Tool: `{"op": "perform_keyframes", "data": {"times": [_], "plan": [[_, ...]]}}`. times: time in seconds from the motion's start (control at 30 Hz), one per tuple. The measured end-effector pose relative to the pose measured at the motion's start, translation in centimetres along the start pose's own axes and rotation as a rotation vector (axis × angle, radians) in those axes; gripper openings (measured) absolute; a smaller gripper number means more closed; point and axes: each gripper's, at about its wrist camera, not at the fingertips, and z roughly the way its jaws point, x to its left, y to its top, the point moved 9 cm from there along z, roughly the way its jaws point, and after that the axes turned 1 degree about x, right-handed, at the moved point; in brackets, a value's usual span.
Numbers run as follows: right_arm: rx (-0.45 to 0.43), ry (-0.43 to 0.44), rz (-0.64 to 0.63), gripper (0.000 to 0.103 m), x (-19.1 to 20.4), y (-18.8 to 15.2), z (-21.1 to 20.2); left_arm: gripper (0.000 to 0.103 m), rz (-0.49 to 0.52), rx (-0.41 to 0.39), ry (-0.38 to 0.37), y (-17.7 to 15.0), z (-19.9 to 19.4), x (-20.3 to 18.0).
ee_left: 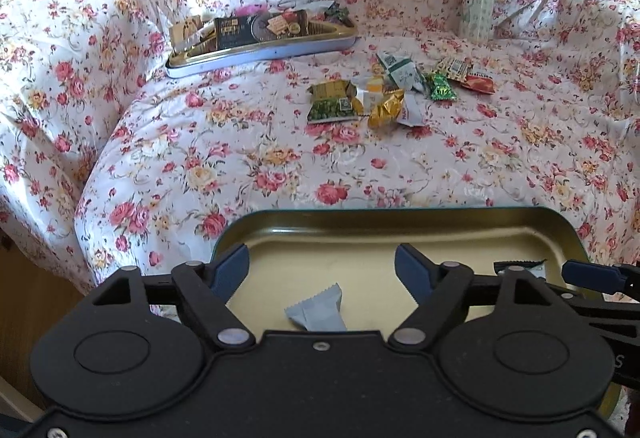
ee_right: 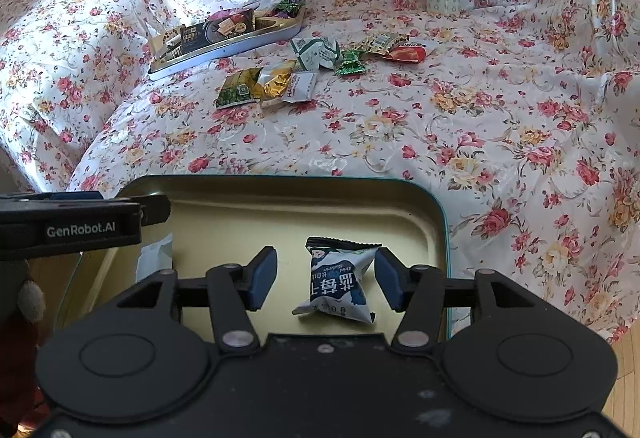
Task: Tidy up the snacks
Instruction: 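Open both tools to drop the packets into the gold tray, then move the right tool to the red snack packet while the left tool approaches the green pea bag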
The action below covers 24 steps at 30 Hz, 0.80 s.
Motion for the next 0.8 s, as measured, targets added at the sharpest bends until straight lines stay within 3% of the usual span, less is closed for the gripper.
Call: {"op": "perform_keyframes", "data": {"times": [0.4, 0.8], "plan": [[-0.066, -0.013, -0.029, 0.078, 0.0, 1.4, -0.1, 0.085, 0.026, -0.077, 0.046, 2.4, 0.6, 1.1], [-0.197, -0.05, -0.078, 0.096, -1.3, 6.5, 1.2, 0.091, 0.069, -0.157, 0.061, 6.8, 2.7, 1.9]]}}
